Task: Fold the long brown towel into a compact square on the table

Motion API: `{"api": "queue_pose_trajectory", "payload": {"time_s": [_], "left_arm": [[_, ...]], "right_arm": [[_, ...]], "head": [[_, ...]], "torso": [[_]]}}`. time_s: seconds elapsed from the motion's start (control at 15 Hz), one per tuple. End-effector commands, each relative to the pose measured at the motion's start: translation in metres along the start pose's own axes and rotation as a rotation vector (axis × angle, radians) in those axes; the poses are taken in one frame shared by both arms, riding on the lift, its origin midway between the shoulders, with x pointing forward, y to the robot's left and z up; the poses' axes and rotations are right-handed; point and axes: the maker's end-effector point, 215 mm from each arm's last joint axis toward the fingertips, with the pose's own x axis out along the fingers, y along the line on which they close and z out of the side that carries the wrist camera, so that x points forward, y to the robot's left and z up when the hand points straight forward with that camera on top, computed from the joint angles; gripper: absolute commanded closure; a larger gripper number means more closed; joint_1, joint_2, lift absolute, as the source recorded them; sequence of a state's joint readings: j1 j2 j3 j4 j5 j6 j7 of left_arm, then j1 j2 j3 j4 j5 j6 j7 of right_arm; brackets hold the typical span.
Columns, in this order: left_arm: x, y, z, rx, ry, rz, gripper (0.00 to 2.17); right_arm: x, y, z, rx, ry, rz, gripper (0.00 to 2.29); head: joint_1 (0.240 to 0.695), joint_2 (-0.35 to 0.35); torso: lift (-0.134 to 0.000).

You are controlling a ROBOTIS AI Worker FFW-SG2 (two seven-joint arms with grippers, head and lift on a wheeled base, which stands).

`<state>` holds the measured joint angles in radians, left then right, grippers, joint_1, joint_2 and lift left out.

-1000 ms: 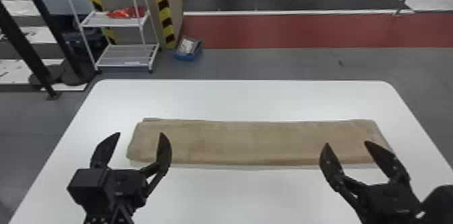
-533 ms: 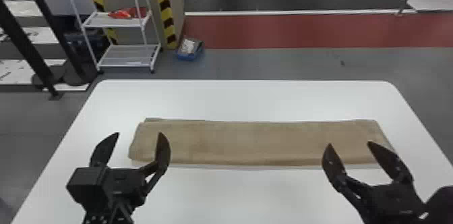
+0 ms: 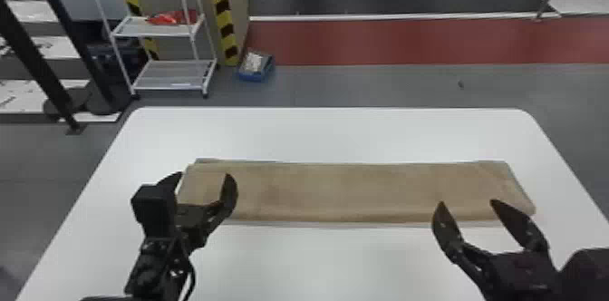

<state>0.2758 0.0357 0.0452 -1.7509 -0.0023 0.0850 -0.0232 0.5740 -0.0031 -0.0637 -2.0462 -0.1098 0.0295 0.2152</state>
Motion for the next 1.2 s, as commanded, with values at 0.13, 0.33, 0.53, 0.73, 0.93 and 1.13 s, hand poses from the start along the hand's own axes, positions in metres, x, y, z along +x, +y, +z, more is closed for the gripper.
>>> {"api": "queue_pose_trajectory", "payload": {"time_s": [0.13, 0.33, 0.53, 0.73, 0.93, 1.13], "left_arm": [[0.068, 0.03, -0.024, -0.048, 0.106, -0.018, 0.11], [0.087, 0.055, -0.036, -0.07, 0.157, -0.025, 0.21], [0.086, 0.074, -0.055, -0.064, 0.209, -0.022, 0.21], [0.082, 0.098, -0.069, -0.064, 0.236, 0.008, 0.21], [0.077, 0.106, -0.081, -0.073, 0.271, 0.002, 0.29], [0.076, 0.105, -0.087, -0.081, 0.295, 0.0, 0.29]], "right_arm": [[-0.003, -0.006, -0.005, 0.0, 0.011, -0.007, 0.13], [-0.004, -0.008, -0.006, -0.002, 0.013, -0.01, 0.13], [-0.003, -0.006, -0.007, 0.001, 0.017, -0.006, 0.13], [-0.002, -0.001, -0.008, 0.005, 0.019, 0.004, 0.13], [0.0, 0.0, -0.007, 0.004, 0.016, 0.006, 0.13], [0.001, 0.001, -0.007, 0.002, 0.015, 0.009, 0.14]], "head": [[0.695, 0.058], [0.695, 0.075], [0.695, 0.102], [0.695, 0.13], [0.695, 0.161], [0.695, 0.171]], "torso": [[-0.057], [-0.057], [-0.057], [-0.057], [-0.057], [-0.057]]}}
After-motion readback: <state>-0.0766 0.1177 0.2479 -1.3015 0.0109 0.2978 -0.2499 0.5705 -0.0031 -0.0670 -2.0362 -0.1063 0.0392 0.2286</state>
